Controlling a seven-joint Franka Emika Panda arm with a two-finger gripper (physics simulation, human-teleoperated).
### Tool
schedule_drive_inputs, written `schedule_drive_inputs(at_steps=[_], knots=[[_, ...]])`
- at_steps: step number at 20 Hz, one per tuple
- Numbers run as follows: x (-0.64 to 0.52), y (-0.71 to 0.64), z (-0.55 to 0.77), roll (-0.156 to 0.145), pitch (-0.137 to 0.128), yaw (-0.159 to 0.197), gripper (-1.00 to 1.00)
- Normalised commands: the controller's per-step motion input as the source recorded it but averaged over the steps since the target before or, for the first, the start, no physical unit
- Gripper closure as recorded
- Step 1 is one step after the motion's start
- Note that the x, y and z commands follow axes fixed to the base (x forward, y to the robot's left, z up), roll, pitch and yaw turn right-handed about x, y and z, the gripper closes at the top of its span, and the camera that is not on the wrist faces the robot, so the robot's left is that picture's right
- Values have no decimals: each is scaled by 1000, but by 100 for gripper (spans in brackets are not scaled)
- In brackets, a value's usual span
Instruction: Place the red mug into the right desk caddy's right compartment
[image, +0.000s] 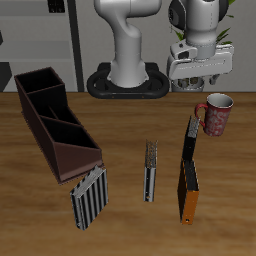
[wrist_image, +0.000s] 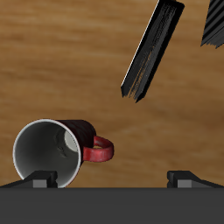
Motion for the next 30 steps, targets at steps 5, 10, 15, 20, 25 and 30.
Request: schedule_drive_inputs(at_steps=[5, 10, 15, 20, 25, 30], knots=[[-113, 411, -97, -25, -5, -2, -100], [-34, 299, -15, -46, -21, -54, -100], [-128, 181, 32, -34, -45, -63, -100], [-115, -12, -20, -37, -27, -86, -100], [-47, -128, -198, -13, 31, -48, -100], [-8, -31, -40, -8, -4, -18, -100]])
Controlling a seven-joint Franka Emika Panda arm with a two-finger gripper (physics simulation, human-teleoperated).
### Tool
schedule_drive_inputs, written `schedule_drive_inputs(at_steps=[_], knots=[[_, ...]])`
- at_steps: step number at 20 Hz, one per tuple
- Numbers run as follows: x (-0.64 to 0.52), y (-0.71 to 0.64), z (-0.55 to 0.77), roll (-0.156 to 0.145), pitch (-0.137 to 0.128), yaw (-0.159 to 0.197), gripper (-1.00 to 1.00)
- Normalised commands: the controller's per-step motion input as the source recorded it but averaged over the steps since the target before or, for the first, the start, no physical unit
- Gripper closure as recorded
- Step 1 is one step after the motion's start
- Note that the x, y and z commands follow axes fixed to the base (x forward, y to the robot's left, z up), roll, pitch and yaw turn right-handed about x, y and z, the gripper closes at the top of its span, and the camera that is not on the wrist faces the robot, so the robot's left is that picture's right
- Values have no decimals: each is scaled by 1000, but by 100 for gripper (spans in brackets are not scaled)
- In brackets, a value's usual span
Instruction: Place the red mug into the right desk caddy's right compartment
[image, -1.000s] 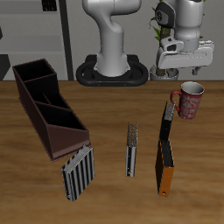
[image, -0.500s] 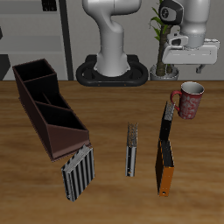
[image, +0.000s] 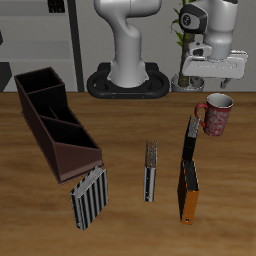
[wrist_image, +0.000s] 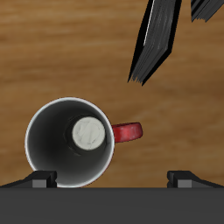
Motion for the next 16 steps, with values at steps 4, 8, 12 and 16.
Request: schedule_drive_inputs(at_steps=[4, 8, 12, 16], knots=[[65, -77, -173, -24, 33, -38, -100], [35, -56, -184, -10, 37, -17, -100], [95, 40, -275, 26, 57, 9, -100], [66, -3, -307, 15, 50, -1, -100]])
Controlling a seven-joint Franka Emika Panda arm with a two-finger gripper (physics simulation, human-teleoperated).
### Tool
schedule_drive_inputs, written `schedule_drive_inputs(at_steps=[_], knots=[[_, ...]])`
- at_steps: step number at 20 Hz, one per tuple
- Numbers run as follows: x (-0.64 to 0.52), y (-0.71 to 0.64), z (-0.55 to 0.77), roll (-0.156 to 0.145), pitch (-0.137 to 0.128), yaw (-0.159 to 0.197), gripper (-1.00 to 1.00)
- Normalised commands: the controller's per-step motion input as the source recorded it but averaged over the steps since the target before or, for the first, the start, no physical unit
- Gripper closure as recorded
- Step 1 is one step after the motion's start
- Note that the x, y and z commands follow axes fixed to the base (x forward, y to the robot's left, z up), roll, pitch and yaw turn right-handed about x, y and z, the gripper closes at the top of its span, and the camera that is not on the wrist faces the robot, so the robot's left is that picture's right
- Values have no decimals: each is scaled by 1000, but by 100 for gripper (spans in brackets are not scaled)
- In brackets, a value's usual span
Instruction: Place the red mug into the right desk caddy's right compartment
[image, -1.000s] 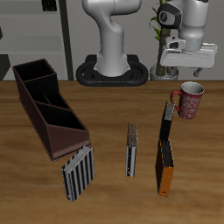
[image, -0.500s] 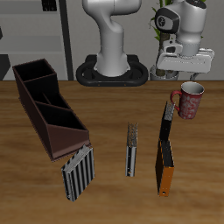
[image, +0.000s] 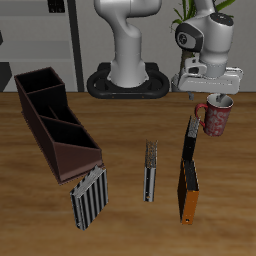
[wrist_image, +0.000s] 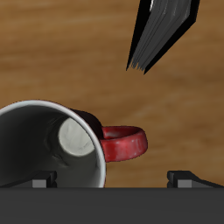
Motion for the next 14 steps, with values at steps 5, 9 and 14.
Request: schedule_drive_inputs(at_steps=[5, 9, 14], knots=[[-18, 16, -133, 66, 17, -20, -100], [-64, 31, -135, 43, 22, -37, 100], [-91, 47, 61, 37, -3, -31, 100]])
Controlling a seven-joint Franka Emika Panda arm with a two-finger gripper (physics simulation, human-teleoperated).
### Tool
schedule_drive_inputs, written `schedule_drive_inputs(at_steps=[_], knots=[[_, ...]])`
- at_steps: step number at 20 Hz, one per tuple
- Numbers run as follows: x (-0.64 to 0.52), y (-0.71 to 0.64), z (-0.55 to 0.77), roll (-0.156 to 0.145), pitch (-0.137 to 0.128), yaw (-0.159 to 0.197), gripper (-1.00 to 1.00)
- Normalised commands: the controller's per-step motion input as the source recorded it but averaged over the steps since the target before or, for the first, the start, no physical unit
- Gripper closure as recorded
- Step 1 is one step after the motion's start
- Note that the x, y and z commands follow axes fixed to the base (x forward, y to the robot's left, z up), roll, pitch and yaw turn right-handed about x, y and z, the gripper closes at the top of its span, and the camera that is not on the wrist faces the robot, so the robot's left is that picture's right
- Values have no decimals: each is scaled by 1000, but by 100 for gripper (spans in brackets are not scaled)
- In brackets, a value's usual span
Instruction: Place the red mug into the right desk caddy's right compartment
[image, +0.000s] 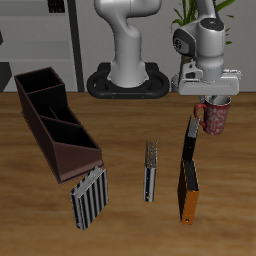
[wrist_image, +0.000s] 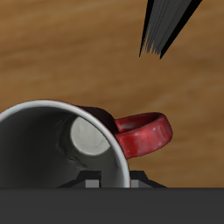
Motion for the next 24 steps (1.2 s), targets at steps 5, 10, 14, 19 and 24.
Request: schedule_drive_inputs(at_steps=[5, 10, 14, 19, 24], knots=[[-50, 22, 142, 28, -24, -13, 100], [41, -81, 252, 10, -24, 11, 100], [36, -86, 206, 19, -5, 40, 100], [-54, -144, 384, 7, -29, 69, 100], [-60, -281, 442, -34, -32, 84, 100]])
